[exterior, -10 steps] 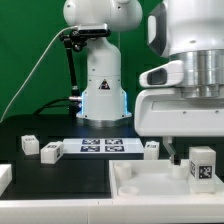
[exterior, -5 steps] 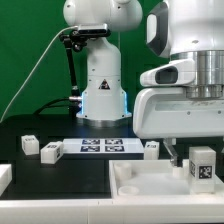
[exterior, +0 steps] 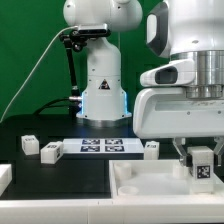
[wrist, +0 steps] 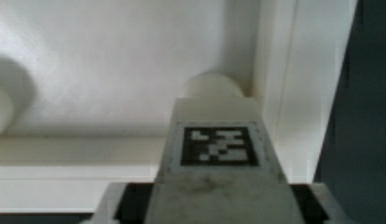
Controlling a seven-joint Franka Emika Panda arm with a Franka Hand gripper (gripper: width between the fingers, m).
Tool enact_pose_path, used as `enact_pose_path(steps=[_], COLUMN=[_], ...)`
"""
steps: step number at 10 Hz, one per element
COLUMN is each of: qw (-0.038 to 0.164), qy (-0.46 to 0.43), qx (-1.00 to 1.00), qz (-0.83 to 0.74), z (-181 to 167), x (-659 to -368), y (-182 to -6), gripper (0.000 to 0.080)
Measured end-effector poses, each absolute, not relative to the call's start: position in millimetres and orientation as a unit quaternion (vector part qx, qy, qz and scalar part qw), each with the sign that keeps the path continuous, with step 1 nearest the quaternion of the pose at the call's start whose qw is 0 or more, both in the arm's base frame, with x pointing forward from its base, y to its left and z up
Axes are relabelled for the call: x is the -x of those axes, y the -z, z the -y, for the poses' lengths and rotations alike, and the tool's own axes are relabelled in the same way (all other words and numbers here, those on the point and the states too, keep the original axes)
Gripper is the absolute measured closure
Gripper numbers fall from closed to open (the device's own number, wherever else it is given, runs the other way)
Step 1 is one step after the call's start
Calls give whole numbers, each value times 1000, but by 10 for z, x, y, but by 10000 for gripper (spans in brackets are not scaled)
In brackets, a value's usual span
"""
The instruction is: Assemble one leg
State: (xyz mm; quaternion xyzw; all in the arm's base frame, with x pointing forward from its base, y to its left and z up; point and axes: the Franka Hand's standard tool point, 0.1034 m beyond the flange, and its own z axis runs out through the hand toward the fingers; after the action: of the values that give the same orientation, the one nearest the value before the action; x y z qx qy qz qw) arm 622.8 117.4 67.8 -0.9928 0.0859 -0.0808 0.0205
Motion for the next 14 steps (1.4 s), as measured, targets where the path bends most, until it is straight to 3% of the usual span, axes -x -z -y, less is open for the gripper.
enact_pose_path(steps=[6, 12, 13, 14], qw=[92, 105, 102, 88], qy=[97, 58, 57, 30], qx=[865, 790, 803, 818], qz=[-483, -602, -585, -568], z=[-1132, -1110, -1114, -1161], x=[-6217, -6195, -6190, -6156], y=[-649, -652, -650, -647], gripper=[507, 504, 327, 208])
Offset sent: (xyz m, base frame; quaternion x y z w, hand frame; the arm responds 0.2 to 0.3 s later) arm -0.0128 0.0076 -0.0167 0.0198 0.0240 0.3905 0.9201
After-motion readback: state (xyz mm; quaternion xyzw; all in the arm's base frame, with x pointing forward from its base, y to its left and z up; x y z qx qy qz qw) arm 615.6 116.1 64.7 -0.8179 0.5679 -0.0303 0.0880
